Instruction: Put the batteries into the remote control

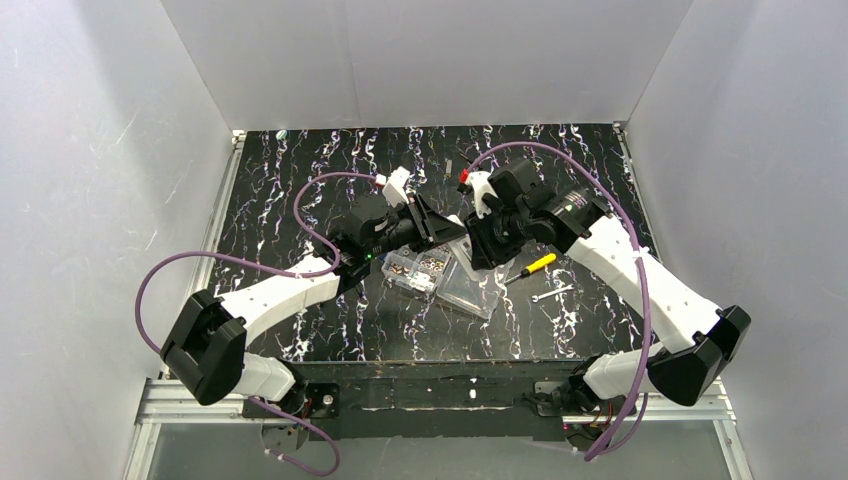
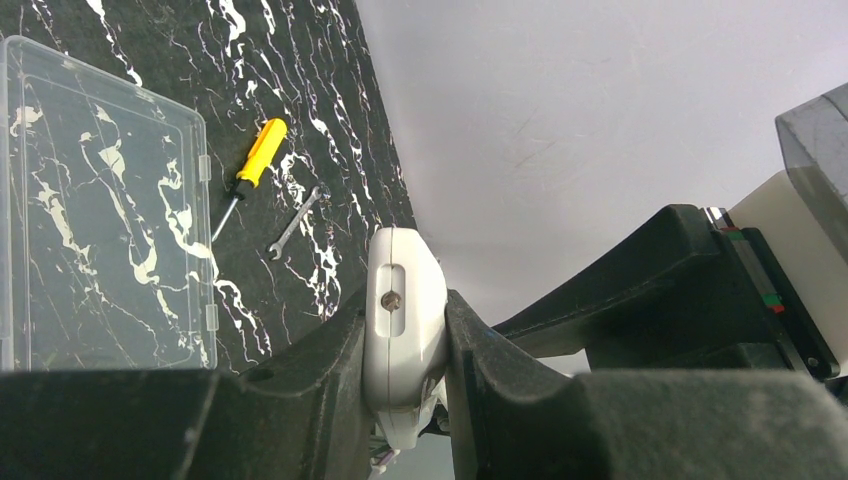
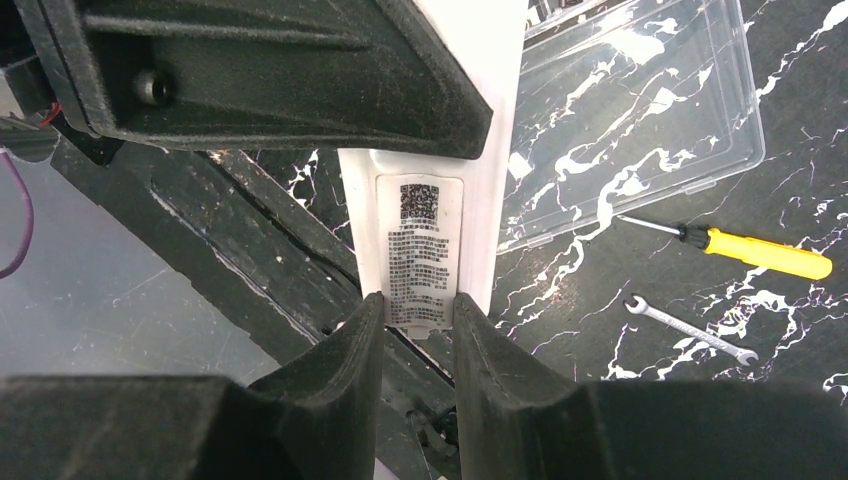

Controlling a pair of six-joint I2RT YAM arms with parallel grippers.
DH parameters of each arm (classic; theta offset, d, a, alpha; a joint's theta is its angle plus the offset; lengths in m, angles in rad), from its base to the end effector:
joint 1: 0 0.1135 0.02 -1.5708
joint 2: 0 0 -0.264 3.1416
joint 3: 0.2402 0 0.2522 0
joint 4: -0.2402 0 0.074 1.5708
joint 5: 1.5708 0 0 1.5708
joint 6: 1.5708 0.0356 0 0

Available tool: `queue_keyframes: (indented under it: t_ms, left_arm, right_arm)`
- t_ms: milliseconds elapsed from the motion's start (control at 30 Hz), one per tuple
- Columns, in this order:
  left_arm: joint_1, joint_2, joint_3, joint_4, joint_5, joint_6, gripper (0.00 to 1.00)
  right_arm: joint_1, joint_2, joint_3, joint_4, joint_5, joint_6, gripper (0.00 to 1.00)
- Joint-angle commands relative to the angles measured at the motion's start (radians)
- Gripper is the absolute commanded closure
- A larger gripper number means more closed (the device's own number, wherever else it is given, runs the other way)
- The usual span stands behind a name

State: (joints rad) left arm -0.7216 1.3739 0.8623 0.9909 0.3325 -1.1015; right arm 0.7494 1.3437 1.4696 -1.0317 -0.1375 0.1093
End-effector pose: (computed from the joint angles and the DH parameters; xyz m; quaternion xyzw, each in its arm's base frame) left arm 0.2227 -0.2114 0.3544 0.0423 0.5294 -0.7189 0.4484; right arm 0.1896 0.1830 0.3750 -0.3180 0.8881 0.1946 0.2691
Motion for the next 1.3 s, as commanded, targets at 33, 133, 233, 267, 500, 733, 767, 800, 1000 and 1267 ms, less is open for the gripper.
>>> queue_keyframes:
  t_ms: [33, 133, 233, 267, 500, 733, 767, 800, 1000, 1267]
  left_arm:
    - [-0.003, -0.016, 0.014, 0.076, 0.039, -0.006, 1.00]
    - [-0.004, -0.019, 0.013, 0.072, 0.036, -0.003, 1.00]
    - [-0.004, -0.018, 0.015, 0.071, 0.036, -0.003, 1.00]
    - [-0.003, -0.019, 0.015, 0.071, 0.036, -0.003, 1.00]
    - [-0.002, -0.019, 0.016, 0.071, 0.037, -0.003, 1.00]
    - [-0.003, -0.019, 0.005, 0.082, 0.034, -0.010, 1.00]
    - [-0.002, -0.019, 0.005, 0.081, 0.034, -0.011, 1.00]
    - [-0.003, -0.021, 0.003, 0.082, 0.033, -0.011, 1.00]
    - [-0.004, -0.020, 0.002, 0.083, 0.031, -0.011, 1.00]
    - [-0.003, -0.016, 0.000, 0.092, 0.030, -0.014, 1.00]
  right_arm:
    - [0.002, 0.016, 0.055, 0.022, 0.010, 0.002, 0.74]
    - [0.002, 0.021, 0.057, 0.021, 0.009, 0.000, 0.74]
    - [0.002, 0.026, 0.057, 0.022, 0.005, 0.000, 0.74]
    - [0.002, 0.027, 0.058, 0.023, 0.003, 0.000, 0.73]
    - [0.002, 0.030, 0.058, 0.021, 0.008, 0.000, 0.64]
    - [0.002, 0.026, 0.060, 0.020, 0.014, 0.001, 0.55]
    - [0.002, 0.027, 0.061, 0.020, 0.015, 0.000, 0.54]
    - [0.002, 0.026, 0.062, 0.020, 0.014, 0.001, 0.53]
    - [0.002, 0.026, 0.073, 0.020, 0.013, -0.001, 0.49]
    - [0.002, 0.013, 0.092, 0.013, 0.010, 0.008, 0.44]
